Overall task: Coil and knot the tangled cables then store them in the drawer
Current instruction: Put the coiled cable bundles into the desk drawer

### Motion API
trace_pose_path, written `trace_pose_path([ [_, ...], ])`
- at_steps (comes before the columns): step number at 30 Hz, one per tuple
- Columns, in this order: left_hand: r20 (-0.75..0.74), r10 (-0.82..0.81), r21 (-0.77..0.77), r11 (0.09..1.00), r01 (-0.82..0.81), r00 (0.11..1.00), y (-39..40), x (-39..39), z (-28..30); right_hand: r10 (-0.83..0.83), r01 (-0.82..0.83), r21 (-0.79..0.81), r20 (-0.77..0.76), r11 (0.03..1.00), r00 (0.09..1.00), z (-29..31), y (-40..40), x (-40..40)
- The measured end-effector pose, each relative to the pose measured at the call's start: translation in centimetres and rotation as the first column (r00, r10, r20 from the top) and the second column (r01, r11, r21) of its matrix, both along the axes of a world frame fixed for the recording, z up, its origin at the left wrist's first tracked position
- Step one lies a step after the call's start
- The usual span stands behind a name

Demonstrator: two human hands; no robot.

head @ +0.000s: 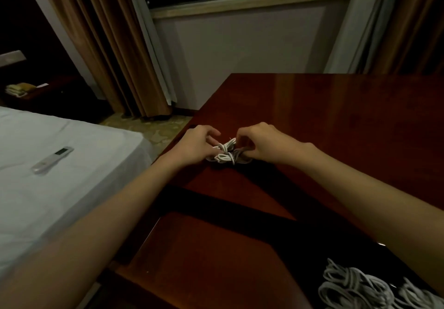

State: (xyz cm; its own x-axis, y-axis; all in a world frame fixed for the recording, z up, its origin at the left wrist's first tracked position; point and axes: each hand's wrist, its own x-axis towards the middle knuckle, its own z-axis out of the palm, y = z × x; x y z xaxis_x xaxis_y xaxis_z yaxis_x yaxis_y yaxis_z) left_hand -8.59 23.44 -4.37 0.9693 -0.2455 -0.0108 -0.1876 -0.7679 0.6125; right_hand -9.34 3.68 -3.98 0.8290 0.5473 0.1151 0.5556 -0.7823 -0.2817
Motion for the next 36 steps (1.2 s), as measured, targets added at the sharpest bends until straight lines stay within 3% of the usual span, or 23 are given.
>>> trace_pose_path([
  [11, -0.066, -0.386, 0.077, 0.918, 0.390, 0.920, -3.4, -3.7, 1.9, -0.069, 0.069, 0.002, -0.022, 0.998, 0.997, 0.5, -4.5, -7.7],
  [20, -0.207, -0.604, -0.030, 0.790, 0.612, 0.770, -5.6, -9.7, 1.8, -0.121, 0.125, 0.071, -0.058, 0.990, 0.991, -0.3, -6.5, -17.4],
  [36, -0.358, -0.647, 0.037, 0.711, 0.702, 0.674, -6.4, -14.1, -6.1, -0.041, 0.049, 0.030, -0.205, 0.998, 0.978, -7.6, -5.0, -23.1],
])
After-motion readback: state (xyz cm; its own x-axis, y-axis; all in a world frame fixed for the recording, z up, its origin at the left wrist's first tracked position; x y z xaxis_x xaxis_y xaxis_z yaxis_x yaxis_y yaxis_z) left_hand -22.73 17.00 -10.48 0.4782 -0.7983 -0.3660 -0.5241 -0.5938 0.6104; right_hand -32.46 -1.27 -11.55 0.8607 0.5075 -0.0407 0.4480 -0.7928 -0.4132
